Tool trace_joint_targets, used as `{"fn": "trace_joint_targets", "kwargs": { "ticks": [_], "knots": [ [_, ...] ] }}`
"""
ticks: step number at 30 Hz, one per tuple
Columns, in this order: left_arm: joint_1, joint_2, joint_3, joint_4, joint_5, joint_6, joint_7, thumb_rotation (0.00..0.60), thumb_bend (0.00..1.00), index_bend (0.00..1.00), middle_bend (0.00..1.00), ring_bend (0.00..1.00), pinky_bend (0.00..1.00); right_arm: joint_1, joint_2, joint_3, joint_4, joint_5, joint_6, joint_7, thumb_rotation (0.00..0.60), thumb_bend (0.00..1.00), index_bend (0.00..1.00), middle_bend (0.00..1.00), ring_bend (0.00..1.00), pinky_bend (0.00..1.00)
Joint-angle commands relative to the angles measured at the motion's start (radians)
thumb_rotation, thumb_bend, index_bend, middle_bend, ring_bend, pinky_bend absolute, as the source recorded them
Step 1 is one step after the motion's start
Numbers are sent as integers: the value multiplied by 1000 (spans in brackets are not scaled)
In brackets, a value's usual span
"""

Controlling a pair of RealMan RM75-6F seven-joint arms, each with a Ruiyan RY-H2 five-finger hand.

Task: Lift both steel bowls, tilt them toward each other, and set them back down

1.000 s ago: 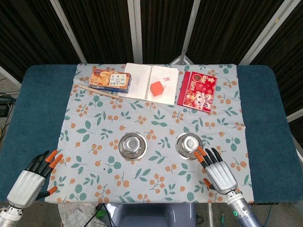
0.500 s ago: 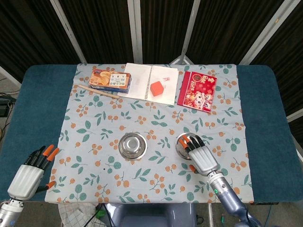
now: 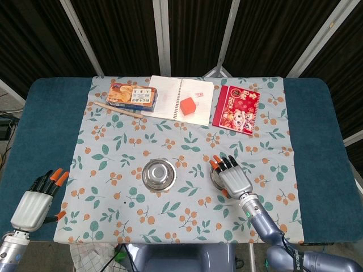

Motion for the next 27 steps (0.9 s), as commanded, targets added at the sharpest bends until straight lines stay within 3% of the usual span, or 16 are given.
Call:
{"fn": "trace_joint_targets", "kwargs": {
  "ticks": [1, 10, 16, 18, 20, 24, 27],
  "knots": [
    [-2, 1, -1, -2, -5, -4, 1, 528, 123, 0, 0, 0, 143, 37, -13, -11, 17, 67, -5, -38, 600, 334, 0, 0, 0, 61],
    [-5, 1, -1, -5, -19, -12, 8, 529, 125, 0, 0, 0, 142, 86, -16, -42, 30, 166, 2, -76, 600, 334, 0, 0, 0, 131],
    [-6, 1, -1, -7, -27, -13, 15, 530, 125, 0, 0, 0, 142, 119, -10, -61, 24, 229, 14, -87, 600, 334, 0, 0, 2, 321],
    [-7, 0, -1, -8, -28, -13, 17, 532, 125, 0, 0, 0, 142, 127, -10, -67, 24, 233, 23, -89, 600, 334, 3, 23, 45, 400],
    [-7, 0, 0, -8, -29, -15, 19, 534, 125, 0, 0, 0, 142, 133, -11, -71, 24, 233, 32, -86, 600, 334, 56, 75, 115, 473],
    [-9, -1, 1, -9, -32, -17, 23, 537, 125, 0, 0, 0, 142, 142, -14, -81, 26, 222, 51, -75, 600, 334, 299, 259, 273, 586],
    [-10, -2, 3, -9, -33, -18, 26, 537, 126, 0, 0, 0, 142, 146, -20, -91, 33, 208, 68, -66, 600, 334, 383, 329, 343, 625]
  ]
}}
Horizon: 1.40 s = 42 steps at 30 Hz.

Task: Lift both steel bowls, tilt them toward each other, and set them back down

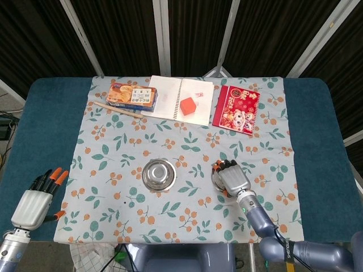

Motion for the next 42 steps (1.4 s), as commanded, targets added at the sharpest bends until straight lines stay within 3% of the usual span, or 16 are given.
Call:
{"fn": "trace_joint_targets", "kwargs": {
  "ticks": [1, 13, 24, 28, 35, 42],
  "knots": [
    [0, 0, 1, -1, -1, -1, 2, 538, 126, 0, 0, 0, 142, 4, -6, -9, 5, -12, 12, 14, 600, 334, 412, 342, 353, 634],
    [-2, -3, 6, -2, 0, 0, 11, 539, 127, 0, 0, 0, 142, 2, -14, -40, 14, -94, 58, 72, 600, 334, 638, 548, 540, 718],
    [-82, -50, 8, -11, 66, -74, 23, 555, 135, 0, 0, 0, 143, 0, 3, -64, -2, -104, 89, 71, 600, 333, 652, 558, 550, 719],
    [-131, -62, -22, -57, 78, -108, 54, 557, 138, 0, 0, 0, 145, 1, 9, -71, -21, -102, 101, 61, 600, 334, 651, 558, 551, 719],
    [-258, -67, -138, -186, 1, -246, 158, 559, 138, 0, 23, 0, 159, -4, 33, -76, -67, -110, 136, 56, 600, 334, 651, 557, 550, 719],
    [-381, -166, -219, -165, -130, -406, 280, 558, 141, 0, 44, 0, 175, 1, 57, -65, -97, -101, 158, 52, 600, 334, 651, 557, 551, 719]
  ]
}}
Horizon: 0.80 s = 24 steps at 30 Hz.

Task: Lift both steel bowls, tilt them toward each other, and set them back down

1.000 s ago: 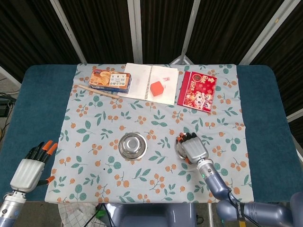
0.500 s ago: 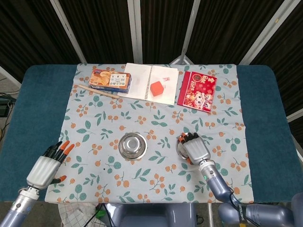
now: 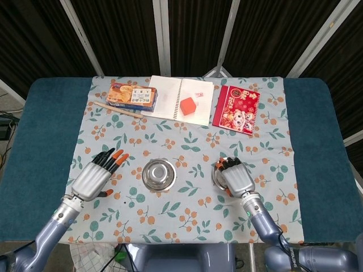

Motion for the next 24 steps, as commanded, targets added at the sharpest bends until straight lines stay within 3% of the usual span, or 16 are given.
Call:
{"fn": "trace_joint_targets", "kwargs": {
  "ticks": [1, 12, 24],
  "knots": [
    [-71, -69, -54, 15, -91, -82, 86, 562, 144, 0, 54, 4, 185, 1, 13, 3, -19, 1, 14, -5, 600, 334, 651, 557, 551, 719],
    [-206, -189, -116, 74, -289, -215, 224, 576, 151, 0, 71, 12, 206, -7, 81, 10, -73, 8, 55, -3, 600, 334, 651, 557, 551, 719],
    [-299, -287, -96, 145, -409, -267, 294, 587, 151, 0, 60, 12, 211, -5, 141, 13, -90, 32, 52, 14, 600, 334, 651, 557, 550, 719]
  ]
}}
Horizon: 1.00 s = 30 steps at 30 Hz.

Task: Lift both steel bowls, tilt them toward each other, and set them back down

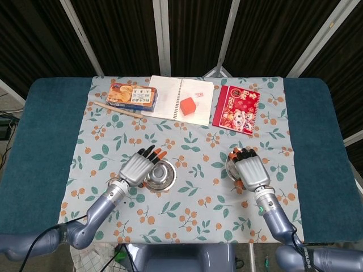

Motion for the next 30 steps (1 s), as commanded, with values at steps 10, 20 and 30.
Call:
{"fn": "trace_joint_targets", "kwargs": {
  "ticks": [10, 20, 30],
  "knots": [
    [-77, -85, 25, 56, -70, 2, 74, 564, 155, 0, 166, 93, 264, 2, 42, 2, -4, 11, -11, 32, 600, 334, 651, 557, 551, 719],
    [-97, -91, 43, 61, -115, 31, 99, 600, 202, 83, 280, 200, 389, -6, 71, -4, -16, 6, -4, 50, 600, 334, 651, 557, 551, 719],
    [-123, -98, 56, 77, -174, 38, 126, 600, 202, 124, 285, 226, 454, -2, 81, -10, -30, 7, 0, 44, 600, 334, 651, 557, 551, 719]
  ]
}}
